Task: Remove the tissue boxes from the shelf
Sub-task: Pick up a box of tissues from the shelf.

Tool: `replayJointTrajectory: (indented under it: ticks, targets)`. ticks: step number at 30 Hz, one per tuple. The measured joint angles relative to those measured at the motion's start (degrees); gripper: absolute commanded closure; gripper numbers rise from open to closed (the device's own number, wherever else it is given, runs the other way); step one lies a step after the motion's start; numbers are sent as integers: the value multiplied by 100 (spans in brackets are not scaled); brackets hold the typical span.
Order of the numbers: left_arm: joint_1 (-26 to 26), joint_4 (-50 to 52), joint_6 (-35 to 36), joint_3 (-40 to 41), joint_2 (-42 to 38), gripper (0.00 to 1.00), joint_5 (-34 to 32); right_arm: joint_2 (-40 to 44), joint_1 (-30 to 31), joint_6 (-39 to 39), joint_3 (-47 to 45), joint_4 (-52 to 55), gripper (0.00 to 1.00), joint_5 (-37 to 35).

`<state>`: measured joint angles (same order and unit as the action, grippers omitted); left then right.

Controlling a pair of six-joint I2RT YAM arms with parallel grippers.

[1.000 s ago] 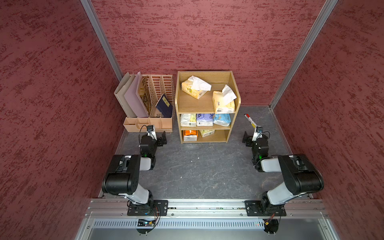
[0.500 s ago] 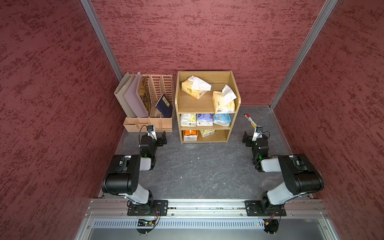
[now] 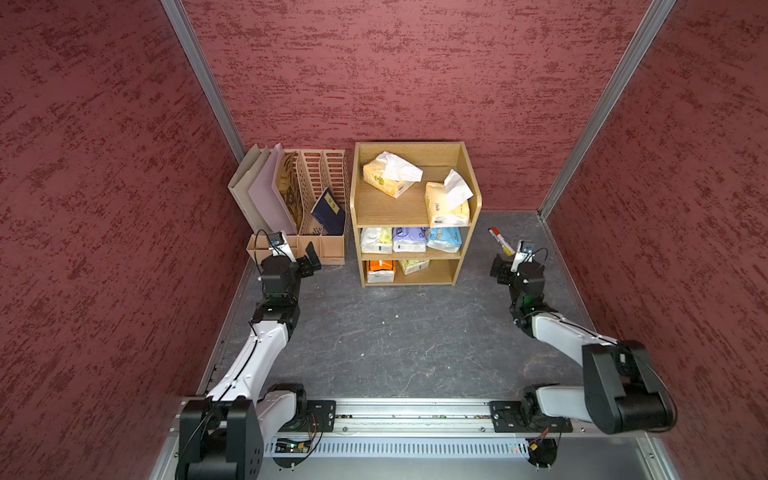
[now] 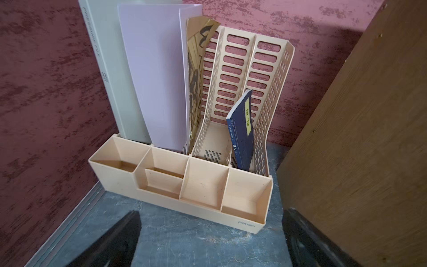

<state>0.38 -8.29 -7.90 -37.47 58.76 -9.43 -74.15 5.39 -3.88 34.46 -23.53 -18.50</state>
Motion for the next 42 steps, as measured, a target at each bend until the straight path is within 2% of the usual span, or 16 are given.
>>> replayJointTrajectory:
  ticks: [4, 8, 14, 20, 26, 31, 35, 42]
  targets:
    - [-59, 1700, -487, -968, -461, 0, 37, 474, 4, -590, 1300, 2065, 2, -173]
    - [-151, 3298, -883, -2177, -382, 0, 304, 1060, 4, -1213, 2083, 4094, 2, -79]
    - [-835, 5152, -1154, -3410, -229, 0, 817, 1860, 4, -1976, 2955, 6585, 7, 369]
    - [-1513, 6253, -1478, -4148, -229, 0, 1099, 2518, 4, -2601, 3574, 8365, 14, 1178]
    - [-2085, 6476, -1895, -4811, -122, 0, 1237, 3239, 4, -3226, 3670, 9176, 17, 2214]
    - [-2592, 6487, -2070, -5202, 214, 0, 1255, 3515, 4, -3639, 3722, 9457, 19, 2918]
    - [-2874, 6502, -2083, -5480, 584, 0, 1226, 3506, 4, -3877, 3915, 9455, 19, 3357]
    - [-3032, 6579, -2142, -5855, 957, 0, 1056, 2988, 7, -4190, 4365, 8865, 19, 3969]
